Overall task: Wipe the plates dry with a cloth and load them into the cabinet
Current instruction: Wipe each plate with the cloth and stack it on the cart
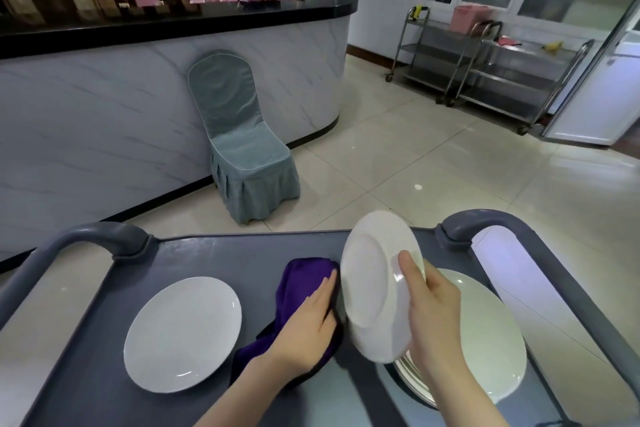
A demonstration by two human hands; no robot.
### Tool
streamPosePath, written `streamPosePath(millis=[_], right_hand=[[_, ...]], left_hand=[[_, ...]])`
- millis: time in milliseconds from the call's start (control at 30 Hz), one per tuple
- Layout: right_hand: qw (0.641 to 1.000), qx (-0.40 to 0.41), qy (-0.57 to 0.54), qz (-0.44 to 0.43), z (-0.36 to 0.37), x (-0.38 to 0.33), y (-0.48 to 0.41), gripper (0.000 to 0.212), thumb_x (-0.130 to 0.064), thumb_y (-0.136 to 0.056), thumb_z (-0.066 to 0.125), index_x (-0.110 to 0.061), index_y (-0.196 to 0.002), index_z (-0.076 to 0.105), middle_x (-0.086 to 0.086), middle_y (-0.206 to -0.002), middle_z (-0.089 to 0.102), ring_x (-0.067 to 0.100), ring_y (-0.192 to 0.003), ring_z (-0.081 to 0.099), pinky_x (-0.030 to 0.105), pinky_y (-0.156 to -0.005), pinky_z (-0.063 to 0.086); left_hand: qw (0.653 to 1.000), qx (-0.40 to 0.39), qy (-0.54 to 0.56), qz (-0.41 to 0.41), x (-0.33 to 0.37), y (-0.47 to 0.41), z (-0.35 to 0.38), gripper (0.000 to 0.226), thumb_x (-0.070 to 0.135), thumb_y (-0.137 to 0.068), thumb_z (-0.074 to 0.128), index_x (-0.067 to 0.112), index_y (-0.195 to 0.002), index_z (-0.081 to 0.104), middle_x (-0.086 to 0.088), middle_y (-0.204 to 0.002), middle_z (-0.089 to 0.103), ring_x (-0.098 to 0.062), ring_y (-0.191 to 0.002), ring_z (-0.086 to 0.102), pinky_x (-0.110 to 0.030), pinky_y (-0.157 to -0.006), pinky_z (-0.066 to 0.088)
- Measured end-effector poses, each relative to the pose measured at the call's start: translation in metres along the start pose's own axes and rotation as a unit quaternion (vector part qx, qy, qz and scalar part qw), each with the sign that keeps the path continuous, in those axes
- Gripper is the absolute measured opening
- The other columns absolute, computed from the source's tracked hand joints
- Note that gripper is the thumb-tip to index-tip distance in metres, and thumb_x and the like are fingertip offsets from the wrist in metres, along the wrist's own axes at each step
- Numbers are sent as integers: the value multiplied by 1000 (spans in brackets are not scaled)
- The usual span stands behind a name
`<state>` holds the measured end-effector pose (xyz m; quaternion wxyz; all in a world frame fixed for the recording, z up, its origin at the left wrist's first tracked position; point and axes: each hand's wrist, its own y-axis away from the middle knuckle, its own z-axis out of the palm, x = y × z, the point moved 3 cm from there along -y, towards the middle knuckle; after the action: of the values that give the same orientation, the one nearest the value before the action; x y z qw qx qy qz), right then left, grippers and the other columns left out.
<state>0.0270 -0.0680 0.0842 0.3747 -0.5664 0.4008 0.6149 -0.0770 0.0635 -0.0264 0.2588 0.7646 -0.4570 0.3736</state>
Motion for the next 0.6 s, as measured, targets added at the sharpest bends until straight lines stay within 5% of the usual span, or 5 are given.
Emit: streamPosePath(millis=[133, 200, 300, 467, 600], right_hand=[[974, -123, 141, -128, 22, -5, 2, 23, -43, -88, 55, -35, -69, 65, -11, -63, 61, -1, -58, 46, 11, -53, 38], [927, -209, 235, -203, 38, -2, 9, 22, -43, -94, 52, -35, -95, 72, -2, -75, 69, 3, -64, 53, 23, -63, 48], [828, -283, 346, -339, 65, 9, 24, 35, -37, -97, 53, -21, -123, 70, -2, -95, 75, 8, -78, 63, 28, -75, 55], [687, -364, 396, -489, 106, 44, 55, 44, -16, -89, 73, -15, -133, 65, -4, -134, 65, 16, -118, 66, 34, -81, 61], [634, -457, 432, -450, 134, 64, 64, 47, -37, -91, 69, -20, -135, 63, -4, -143, 58, 17, -129, 58, 36, -104, 50]], left_hand=[[984, 101, 123, -80, -12, 15, -35, 28, 12, -101, 52, 28, -119, 67, 10, -127, 66, -9, -121, 59, -20, -105, 44], [922, 187, 309, -139, -8, 23, -62, 22, 16, -102, 52, 26, -105, 71, 3, -102, 76, -19, -100, 71, -26, -82, 57], [832, 236, 473, -171, -8, 38, -100, 25, 32, -102, 50, 21, -110, 71, -6, -99, 76, -26, -90, 74, -35, -69, 60], [823, 283, 429, -241, -34, 73, -126, 17, 18, -88, 71, 16, -104, 71, -6, -92, 77, -20, -80, 75, -29, -61, 58], [790, 326, 450, -260, -63, 95, -129, 29, -6, -83, 65, 13, -105, 70, -11, -86, 77, -24, -74, 74, -28, -57, 57]])
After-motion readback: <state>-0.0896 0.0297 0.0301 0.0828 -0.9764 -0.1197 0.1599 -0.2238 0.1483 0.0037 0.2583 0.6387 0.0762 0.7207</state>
